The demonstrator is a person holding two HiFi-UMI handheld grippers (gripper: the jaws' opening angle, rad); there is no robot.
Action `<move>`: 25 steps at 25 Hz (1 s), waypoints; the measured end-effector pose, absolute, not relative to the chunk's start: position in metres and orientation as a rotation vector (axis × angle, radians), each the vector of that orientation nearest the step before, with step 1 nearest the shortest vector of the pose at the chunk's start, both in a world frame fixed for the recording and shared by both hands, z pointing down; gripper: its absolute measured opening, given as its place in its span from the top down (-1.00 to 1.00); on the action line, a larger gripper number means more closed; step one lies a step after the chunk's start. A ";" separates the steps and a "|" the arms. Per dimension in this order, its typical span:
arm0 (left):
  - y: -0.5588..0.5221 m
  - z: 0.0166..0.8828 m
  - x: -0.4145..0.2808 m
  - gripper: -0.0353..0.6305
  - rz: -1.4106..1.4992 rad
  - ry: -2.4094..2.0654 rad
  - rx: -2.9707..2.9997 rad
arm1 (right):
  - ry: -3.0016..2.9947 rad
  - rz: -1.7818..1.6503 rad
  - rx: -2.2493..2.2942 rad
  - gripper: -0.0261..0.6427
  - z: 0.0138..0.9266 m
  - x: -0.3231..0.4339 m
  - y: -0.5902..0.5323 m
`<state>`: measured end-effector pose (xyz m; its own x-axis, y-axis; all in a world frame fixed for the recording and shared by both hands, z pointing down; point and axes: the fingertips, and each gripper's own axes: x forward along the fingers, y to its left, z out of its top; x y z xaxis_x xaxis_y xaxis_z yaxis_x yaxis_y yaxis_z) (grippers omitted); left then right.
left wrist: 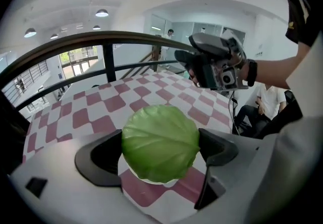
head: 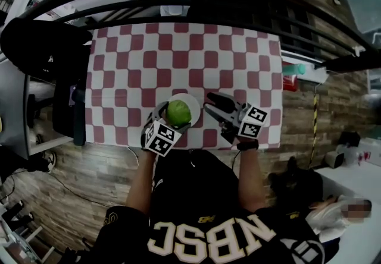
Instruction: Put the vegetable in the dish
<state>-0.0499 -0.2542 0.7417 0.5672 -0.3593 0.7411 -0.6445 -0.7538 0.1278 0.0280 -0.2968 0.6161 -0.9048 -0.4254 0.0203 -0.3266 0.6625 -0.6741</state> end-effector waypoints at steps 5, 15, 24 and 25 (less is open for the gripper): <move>-0.255 0.781 -0.040 -0.58 1.171 -0.801 2.373 | 2.775 -1.065 -0.626 0.39 0.619 0.017 -0.291; -0.255 0.821 -0.024 -0.58 1.295 -0.742 2.288 | 2.850 -1.146 -0.579 0.39 0.636 0.004 -0.261; -0.275 0.805 -0.025 -0.59 1.239 -0.864 2.343 | 2.869 -1.100 -0.596 0.39 0.626 0.011 -0.267; -0.279 0.797 -0.026 -0.59 1.205 -0.886 2.346 | 2.879 -1.082 -0.602 0.39 0.623 0.010 -0.268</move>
